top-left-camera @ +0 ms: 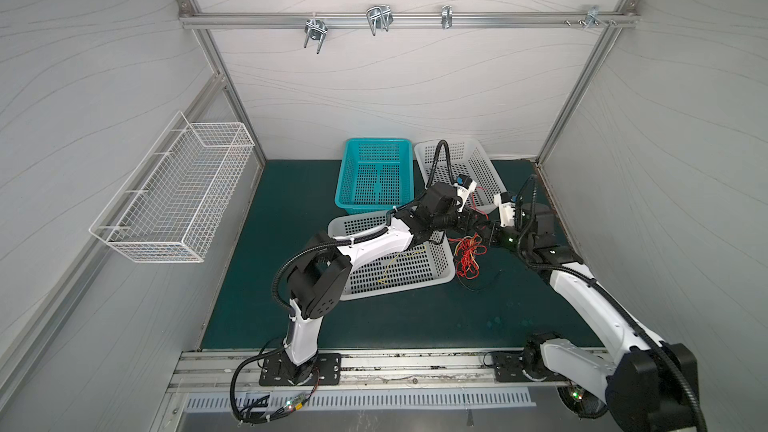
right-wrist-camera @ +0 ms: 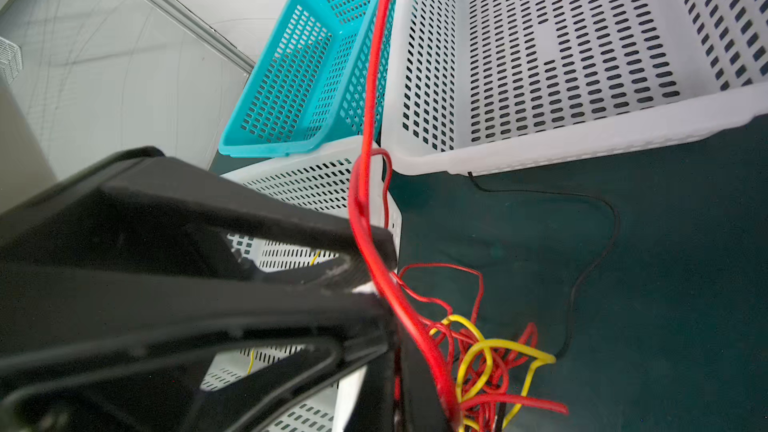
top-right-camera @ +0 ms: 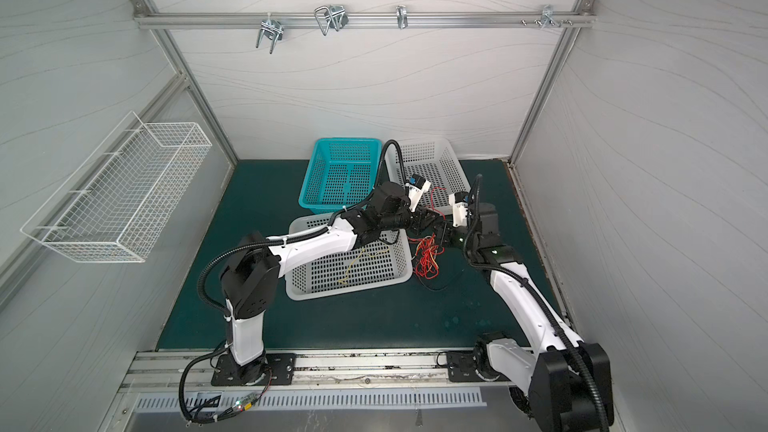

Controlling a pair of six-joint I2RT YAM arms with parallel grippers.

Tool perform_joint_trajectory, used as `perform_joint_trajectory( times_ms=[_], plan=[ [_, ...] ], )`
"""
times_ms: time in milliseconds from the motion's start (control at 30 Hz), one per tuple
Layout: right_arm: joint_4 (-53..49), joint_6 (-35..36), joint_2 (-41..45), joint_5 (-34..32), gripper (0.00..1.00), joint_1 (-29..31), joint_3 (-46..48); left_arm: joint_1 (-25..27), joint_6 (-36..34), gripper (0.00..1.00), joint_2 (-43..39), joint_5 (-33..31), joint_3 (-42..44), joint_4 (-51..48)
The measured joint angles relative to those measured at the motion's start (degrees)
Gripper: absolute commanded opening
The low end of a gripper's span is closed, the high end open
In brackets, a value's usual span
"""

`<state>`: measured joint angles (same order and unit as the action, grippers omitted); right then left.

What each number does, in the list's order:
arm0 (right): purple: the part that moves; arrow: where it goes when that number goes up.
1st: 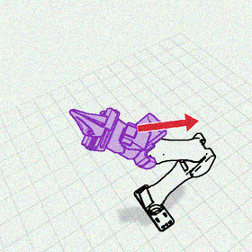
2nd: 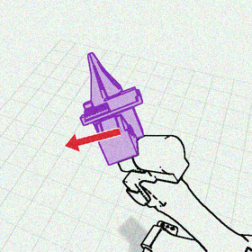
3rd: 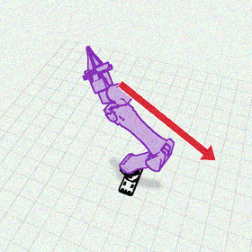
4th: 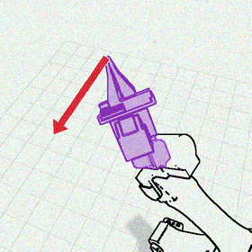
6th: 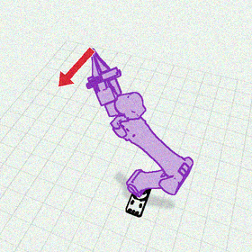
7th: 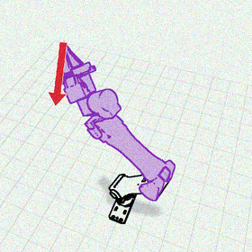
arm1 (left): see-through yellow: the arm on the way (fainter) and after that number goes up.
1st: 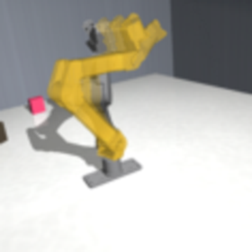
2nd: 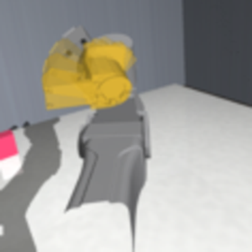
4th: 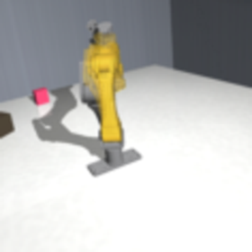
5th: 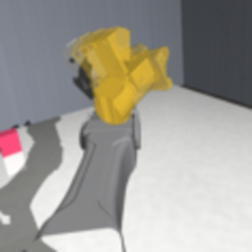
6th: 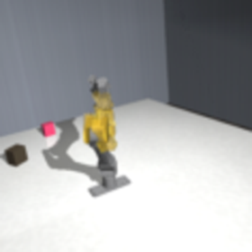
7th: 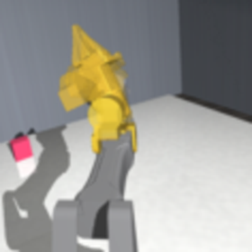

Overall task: Untangle the cables
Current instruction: 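Move left gripper to the wire tangle while right gripper pins the tangle, then grasp a red wire with left gripper beside the right gripper's hold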

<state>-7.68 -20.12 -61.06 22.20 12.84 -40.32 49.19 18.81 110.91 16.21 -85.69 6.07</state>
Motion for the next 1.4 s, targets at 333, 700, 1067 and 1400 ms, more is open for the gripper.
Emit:
perform_joint_trajectory(
  times_ms=[333, 700, 1067, 1400],
  plan=[
    [-0.90, 1.05, 0.02, -2.08, 0.00, 0.04, 0.00, -0.04, -7.61, 0.37, -1.92, -6.86, 1.01, -5.40],
    [-0.92, 2.86, 0.42, -0.85, 0.00, 0.04, 0.00, -2.29, -17.11, 0.56, -6.32, -13.31, 3.41, -6.93],
    [-0.35, 3.23, 4.15, 2.58, 0.00, 0.04, 1.01, -2.64, -21.27, 0.53, -1.40, -12.48, 2.80, -6.34],
    [0.44, 3.02, 6.64, 3.82, 0.00, 0.04, 2.51, -2.64, -21.27, 0.00, 1.64, -10.88, -1.14, -4.42]
  ],
)
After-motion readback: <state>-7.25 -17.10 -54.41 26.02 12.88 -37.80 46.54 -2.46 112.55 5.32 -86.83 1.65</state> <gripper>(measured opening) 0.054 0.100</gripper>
